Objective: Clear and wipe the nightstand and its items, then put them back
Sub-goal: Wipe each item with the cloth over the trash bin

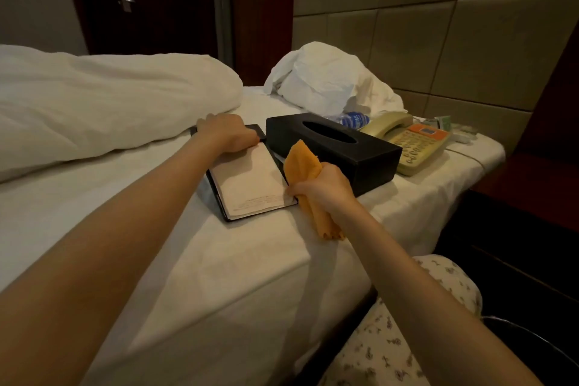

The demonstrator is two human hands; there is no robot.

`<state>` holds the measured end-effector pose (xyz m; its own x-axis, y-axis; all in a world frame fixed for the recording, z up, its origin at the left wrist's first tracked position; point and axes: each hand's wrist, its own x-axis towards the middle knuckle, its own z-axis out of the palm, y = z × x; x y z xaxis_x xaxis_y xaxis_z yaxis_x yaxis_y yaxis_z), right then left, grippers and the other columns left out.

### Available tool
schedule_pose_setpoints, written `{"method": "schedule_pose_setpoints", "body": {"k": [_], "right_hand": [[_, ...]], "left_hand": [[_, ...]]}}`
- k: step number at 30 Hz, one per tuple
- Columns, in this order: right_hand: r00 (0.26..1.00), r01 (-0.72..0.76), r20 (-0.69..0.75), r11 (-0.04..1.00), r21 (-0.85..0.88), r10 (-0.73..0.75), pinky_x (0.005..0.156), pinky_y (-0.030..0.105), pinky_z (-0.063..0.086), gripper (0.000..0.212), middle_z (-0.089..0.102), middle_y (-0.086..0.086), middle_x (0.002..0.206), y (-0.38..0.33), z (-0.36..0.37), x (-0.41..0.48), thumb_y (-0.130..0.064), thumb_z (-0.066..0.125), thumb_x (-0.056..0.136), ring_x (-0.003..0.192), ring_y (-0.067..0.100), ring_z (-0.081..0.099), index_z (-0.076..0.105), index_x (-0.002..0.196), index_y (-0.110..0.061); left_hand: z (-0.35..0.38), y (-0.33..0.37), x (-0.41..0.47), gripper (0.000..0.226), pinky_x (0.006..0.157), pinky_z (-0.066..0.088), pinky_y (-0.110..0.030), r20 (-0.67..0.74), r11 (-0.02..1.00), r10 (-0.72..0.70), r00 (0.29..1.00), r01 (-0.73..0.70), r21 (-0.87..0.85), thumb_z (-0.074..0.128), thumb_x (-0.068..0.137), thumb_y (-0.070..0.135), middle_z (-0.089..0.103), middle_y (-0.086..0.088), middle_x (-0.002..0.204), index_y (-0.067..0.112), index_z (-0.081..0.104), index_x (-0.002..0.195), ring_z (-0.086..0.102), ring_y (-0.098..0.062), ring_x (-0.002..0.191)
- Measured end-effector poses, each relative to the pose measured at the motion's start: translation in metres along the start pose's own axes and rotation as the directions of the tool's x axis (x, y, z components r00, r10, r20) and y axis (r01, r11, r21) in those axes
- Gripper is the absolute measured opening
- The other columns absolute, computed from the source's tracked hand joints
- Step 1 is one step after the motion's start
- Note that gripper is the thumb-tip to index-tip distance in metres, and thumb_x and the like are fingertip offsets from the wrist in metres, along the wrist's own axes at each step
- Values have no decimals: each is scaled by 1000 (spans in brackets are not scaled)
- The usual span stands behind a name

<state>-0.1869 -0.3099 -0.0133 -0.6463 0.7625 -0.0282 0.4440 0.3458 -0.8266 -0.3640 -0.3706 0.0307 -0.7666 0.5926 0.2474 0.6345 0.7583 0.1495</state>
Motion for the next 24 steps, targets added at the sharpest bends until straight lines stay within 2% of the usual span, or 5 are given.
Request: {"method": "schedule_pose_setpoints", "body": {"k": [4, 7, 12, 17, 24], "right_hand": [[995, -66, 90, 975, 211, 48, 83, 33, 40, 65, 51, 3, 116, -3, -9, -7, -24, 74, 77, 99, 19, 48, 40, 132, -14], [994, -82, 94, 934, 348, 53, 86, 36, 43, 62, 53, 4, 114, -5, -22, -11, -16, 74, 77, 104, 23, 52, 43, 131, -12], [999, -33, 30, 898, 440, 22, 73, 34, 51, 45, 57, 3, 98, -1, -63, -20, -2, 72, 75, 90, 21, 58, 50, 114, -9], [992, -30, -83, 825, 564, 93, 60, 27, 43, 39, 52, -1, 84, 24, -111, -26, 1, 69, 76, 72, 14, 51, 43, 99, -15], [923, -41, -261, 750, 660, 281, 56, 27, 44, 43, 53, 3, 81, 74, -158, -37, 3, 71, 73, 69, 16, 53, 44, 105, -11]], "left_hand": [[-13, 15, -4, 57, 96, 35, -40, -108, 996, 78, 991, -73, 48, 46, 91, 50, 50, -18, 128, 6, 50, 127, 45, -33, 116], [-21, 28, -5, 56, 94, 37, -40, -143, 993, 121, 982, -118, 30, 46, 91, 51, 51, -17, 125, 7, 52, 124, 47, -32, 113], [-29, 57, -3, 57, 89, 42, -38, -166, 982, 157, 974, -172, -79, 45, 89, 55, 56, -16, 120, 8, 55, 120, 52, -31, 107], [-35, 110, -12, 58, 89, 41, -38, -184, 947, 280, 942, -303, -111, 43, 90, 56, 55, -16, 123, 8, 57, 119, 49, -32, 113], [-19, 204, -37, 66, 107, 26, -43, -208, 883, 415, 886, -447, -142, 46, 91, 49, 26, -18, 144, 11, 28, 142, 25, -35, 133]]}}
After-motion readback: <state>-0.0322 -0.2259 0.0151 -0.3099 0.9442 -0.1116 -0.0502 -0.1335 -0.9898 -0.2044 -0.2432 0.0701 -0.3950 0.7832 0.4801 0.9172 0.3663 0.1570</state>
